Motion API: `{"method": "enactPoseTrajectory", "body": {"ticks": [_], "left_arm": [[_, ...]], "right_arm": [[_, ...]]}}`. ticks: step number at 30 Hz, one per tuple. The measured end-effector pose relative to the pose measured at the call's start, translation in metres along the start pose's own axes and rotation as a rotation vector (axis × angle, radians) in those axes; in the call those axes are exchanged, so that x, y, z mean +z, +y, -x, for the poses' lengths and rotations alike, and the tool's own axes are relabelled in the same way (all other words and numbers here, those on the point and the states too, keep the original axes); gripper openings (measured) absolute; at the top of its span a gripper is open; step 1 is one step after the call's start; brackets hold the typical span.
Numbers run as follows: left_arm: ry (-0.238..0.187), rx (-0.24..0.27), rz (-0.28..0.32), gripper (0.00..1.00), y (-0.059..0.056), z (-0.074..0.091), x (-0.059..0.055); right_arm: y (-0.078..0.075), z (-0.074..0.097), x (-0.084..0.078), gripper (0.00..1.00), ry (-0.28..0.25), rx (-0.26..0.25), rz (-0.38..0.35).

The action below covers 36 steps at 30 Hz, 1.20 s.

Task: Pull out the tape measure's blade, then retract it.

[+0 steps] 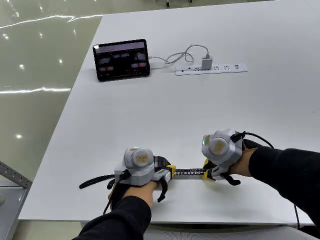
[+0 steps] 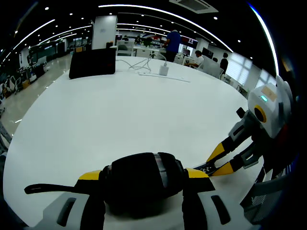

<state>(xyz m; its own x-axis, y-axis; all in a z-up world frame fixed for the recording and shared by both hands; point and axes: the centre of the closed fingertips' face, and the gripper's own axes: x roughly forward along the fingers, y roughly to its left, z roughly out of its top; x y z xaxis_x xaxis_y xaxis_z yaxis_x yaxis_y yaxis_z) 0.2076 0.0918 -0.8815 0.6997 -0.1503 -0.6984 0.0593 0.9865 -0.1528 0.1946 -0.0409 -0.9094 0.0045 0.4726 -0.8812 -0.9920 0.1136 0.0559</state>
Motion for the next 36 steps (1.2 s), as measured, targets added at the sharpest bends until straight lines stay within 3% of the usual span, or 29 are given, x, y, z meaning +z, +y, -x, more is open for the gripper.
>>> {"method": "enactPoseTrajectory", "body": {"ticks": [6, 20, 30, 32, 36], "left_arm": [[0.0, 0.0, 0.001, 0.61, 0.0, 0.0, 0.0], [0.001, -0.001, 0.004, 0.61, 0.0, 0.0, 0.0], [0.001, -0.003, 0.006, 0.61, 0.0, 0.0, 0.0], [0.001, -0.004, 0.007, 0.61, 0.0, 0.0, 0.0], [0.006, -0.013, 0.028, 0.61, 0.002, 0.001, -0.001]], "right_arm": [[0.003, -0.002, 0.004, 0.11, -0.002, -0.008, 0.023], [0.003, -0.007, 0.013, 0.11, -0.026, -0.026, 0.002], [0.003, -0.009, 0.018, 0.11, -0.036, -0.019, 0.043], [0.004, -0.01, 0.021, 0.11, -0.056, -0.006, 0.003], [0.003, -0.01, 0.023, 0.11, -0.079, 0.002, -0.008]]}}
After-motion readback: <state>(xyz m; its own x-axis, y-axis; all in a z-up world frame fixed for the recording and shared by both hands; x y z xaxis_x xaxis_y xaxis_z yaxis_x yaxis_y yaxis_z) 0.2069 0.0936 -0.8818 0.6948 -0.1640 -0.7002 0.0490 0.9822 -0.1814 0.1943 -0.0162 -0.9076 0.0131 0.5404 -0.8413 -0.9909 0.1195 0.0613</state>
